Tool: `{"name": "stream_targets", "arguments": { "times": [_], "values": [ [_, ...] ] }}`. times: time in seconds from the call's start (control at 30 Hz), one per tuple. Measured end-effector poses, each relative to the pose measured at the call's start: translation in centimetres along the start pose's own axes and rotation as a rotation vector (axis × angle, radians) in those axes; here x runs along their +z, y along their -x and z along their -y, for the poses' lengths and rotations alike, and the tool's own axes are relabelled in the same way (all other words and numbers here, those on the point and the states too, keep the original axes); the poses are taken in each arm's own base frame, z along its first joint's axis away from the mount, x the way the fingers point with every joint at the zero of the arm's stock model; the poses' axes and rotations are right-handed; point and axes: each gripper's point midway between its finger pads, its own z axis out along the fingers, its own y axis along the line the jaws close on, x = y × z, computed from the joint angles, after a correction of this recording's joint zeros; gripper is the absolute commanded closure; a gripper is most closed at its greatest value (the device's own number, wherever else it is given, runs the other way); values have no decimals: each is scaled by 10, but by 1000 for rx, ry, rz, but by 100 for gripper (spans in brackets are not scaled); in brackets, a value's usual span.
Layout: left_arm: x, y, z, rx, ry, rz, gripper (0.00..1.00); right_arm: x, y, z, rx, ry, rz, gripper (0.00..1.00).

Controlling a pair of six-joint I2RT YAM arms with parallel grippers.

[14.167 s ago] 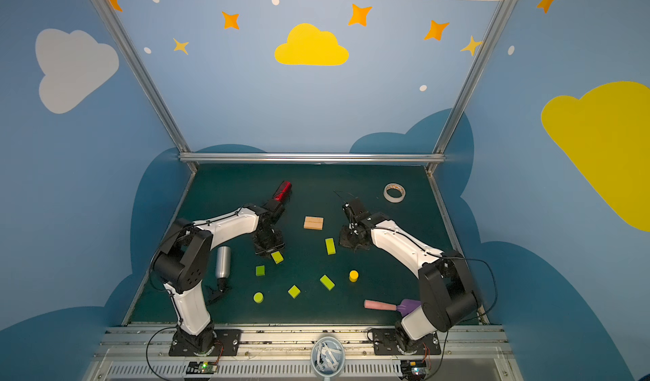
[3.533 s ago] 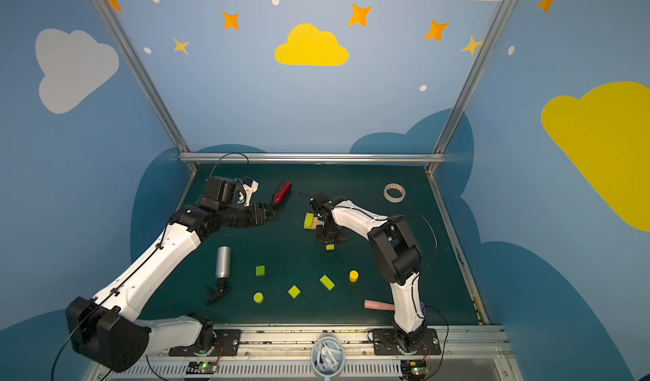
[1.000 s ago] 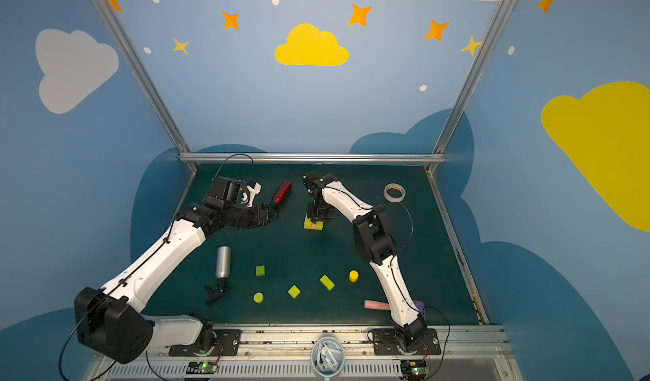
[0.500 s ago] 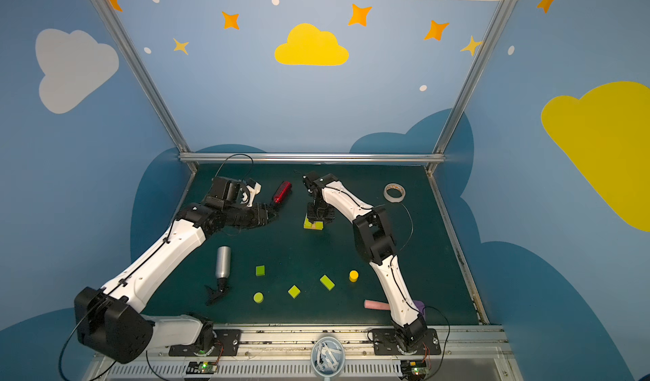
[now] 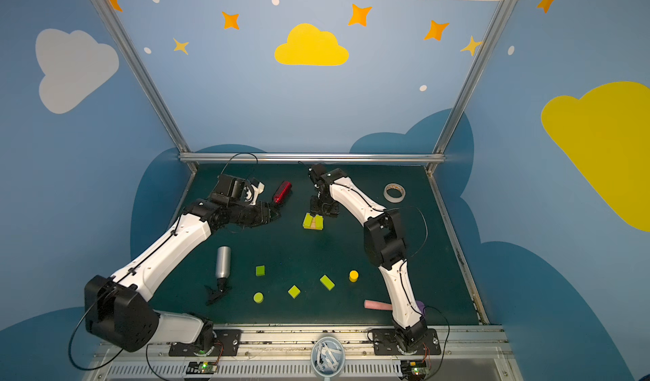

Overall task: Build the wood block tower
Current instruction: 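Raise both grippers slightly above the two lime-green blocks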

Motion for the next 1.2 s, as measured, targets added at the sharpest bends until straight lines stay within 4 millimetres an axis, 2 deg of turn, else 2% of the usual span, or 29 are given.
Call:
{"name": "stream_targets", "arguments": {
  "times": [0.13, 0.27, 0.37, 0.53, 0.63, 0.87, 1.07, 1.2],
  "values": [
    [18, 13, 4, 5, -18, -35, 44, -11, -4, 9, 18, 38, 14, 48],
    [47, 24, 4, 6, -38, -98, 48, -5, -8, 18, 45, 89, 6, 55],
    [73, 29, -4, -9, -26, -154, 56, 6, -11, 23, 63, 120, -9, 59],
    [110, 24, -28, -45, 31, -242, 55, 12, -8, 20, 72, 175, -6, 62],
    [122, 21, -36, -57, 50, -273, 51, 11, 0, 15, 73, 212, 15, 62],
    [146, 33, -35, -45, 50, -287, 53, 24, 2, 14, 82, 234, 1, 62],
    [169, 22, -39, -33, 69, -346, 55, 32, 0, 14, 95, 236, -19, 60],
    [177, 12, -43, -30, 93, -378, 61, 37, -1, 14, 101, 237, -25, 62]
  ]
}}
